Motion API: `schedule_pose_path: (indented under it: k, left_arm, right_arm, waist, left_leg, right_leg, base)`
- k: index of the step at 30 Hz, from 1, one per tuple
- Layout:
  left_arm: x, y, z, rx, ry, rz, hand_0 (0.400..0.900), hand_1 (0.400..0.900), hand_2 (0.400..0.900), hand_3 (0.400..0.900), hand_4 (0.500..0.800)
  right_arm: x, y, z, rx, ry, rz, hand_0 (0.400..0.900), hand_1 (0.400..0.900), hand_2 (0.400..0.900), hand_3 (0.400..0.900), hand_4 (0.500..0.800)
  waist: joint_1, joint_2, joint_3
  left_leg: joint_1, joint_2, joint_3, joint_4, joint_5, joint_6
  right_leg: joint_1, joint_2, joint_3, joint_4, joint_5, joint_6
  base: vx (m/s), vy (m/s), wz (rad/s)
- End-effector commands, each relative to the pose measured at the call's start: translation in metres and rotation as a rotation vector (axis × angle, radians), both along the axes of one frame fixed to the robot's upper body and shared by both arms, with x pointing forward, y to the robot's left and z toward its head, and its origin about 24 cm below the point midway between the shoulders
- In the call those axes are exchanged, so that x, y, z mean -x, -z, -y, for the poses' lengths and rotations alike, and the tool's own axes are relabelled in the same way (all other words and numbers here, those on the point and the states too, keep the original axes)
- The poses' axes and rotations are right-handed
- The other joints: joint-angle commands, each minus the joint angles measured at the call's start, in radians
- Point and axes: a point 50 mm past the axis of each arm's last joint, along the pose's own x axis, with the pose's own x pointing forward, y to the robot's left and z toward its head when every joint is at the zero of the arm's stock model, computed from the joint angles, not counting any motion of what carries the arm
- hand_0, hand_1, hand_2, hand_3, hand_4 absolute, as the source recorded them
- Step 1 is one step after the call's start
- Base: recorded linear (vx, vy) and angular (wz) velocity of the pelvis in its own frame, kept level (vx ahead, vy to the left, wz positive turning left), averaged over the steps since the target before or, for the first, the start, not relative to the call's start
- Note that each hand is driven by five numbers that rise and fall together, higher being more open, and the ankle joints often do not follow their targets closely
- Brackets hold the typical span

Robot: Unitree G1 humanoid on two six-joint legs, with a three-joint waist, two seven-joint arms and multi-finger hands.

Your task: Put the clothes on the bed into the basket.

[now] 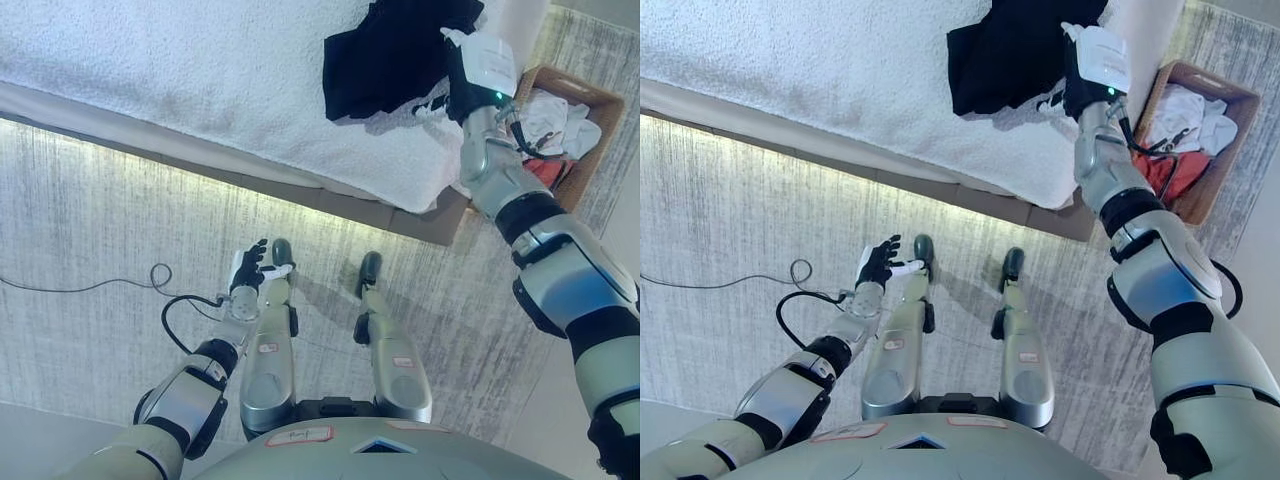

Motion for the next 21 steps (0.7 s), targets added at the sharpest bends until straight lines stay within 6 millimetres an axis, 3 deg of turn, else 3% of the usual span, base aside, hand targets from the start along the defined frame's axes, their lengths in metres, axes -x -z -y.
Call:
schedule_pose_path:
  k: [1,2,3,4,13,21]
  left_arm:
    - [-0.005,-0.005,-0.011,-0.033,-0.005,0.023,0.9,0.9,0.9,0.9,0.8]
    - [-0.002,-0.003,-0.011,-0.032,-0.005,0.014,0.9,0.9,0.9,0.9,0.8]
    - [-0.002,-0.003,-0.011,-0.032,-0.005,0.014,0.9,0.9,0.9,0.9,0.8]
    - [-0.001,-0.002,-0.011,-0.03,-0.005,0.01,0.9,0.9,0.9,0.9,0.8]
    - [0.004,0.002,-0.018,-0.058,-0.02,-0.019,0.9,0.9,0.9,0.9,0.8]
    - [0.01,0.007,-0.02,-0.071,-0.022,-0.044,0.9,0.9,0.9,0.9,0.8]
  right_arm:
    - [-0.014,-0.064,-0.035,-0.053,-0.101,0.114,0.9,0.9,0.9,0.9,0.8]
    - [-0.014,-0.066,-0.04,-0.101,-0.114,0.117,0.9,0.9,0.9,0.9,0.8]
    - [-0.014,-0.066,-0.04,-0.101,-0.114,0.117,0.516,0.516,0.516,0.516,0.569]
    - [-0.014,-0.067,-0.043,-0.133,-0.122,0.12,0.4,0.4,0.4,0.4,0.5]
    - [-0.014,-0.055,-0.05,-0.211,-0.123,0.096,0.4,0.4,0.4,0.4,0.5]
    - [-0.013,-0.046,-0.044,-0.248,-0.095,0.083,0.4,0.4,0.4,0.4,0.5]
  waist:
    - [0.029,-0.076,0.001]
    - [0.032,-0.079,0.001]
    - [0.032,-0.079,0.001]
    - [0.031,-0.081,0.001]
    - [0.034,-0.076,-0.01]
    - [0.035,-0.068,-0.019]
  left_leg:
    - [-0.018,-0.031,-0.027,0.049,-0.045,-0.045]
    - [-0.015,-0.032,-0.029,0.052,-0.046,-0.045]
    - [-0.015,-0.032,-0.029,0.052,-0.046,-0.045]
    - [-0.014,-0.032,-0.031,0.053,-0.047,-0.044]
    - [0.011,-0.035,-0.039,0.041,-0.048,-0.042]
    - [0.035,-0.034,-0.04,0.027,-0.045,-0.042]
  right_leg:
    - [-0.034,-0.072,0.081,-0.024,0.078,0.043]
    - [-0.03,-0.071,0.081,-0.024,0.077,0.042]
    - [-0.03,-0.071,0.081,-0.024,0.077,0.042]
    - [-0.027,-0.071,0.08,-0.024,0.078,0.042]
    - [-0.006,-0.069,0.077,-0.024,0.07,0.04]
    - [0.008,-0.07,0.076,-0.024,0.068,0.04]
  base:
    - [0.02,-0.013,0.07]
    - [0.01,-0.005,0.04]
    - [0.0,0.0,0.0]
    - [0.0,0.0,0.0]
    - [0.01,-0.002,0.02]
    - [0.0,-0.001,0.0]
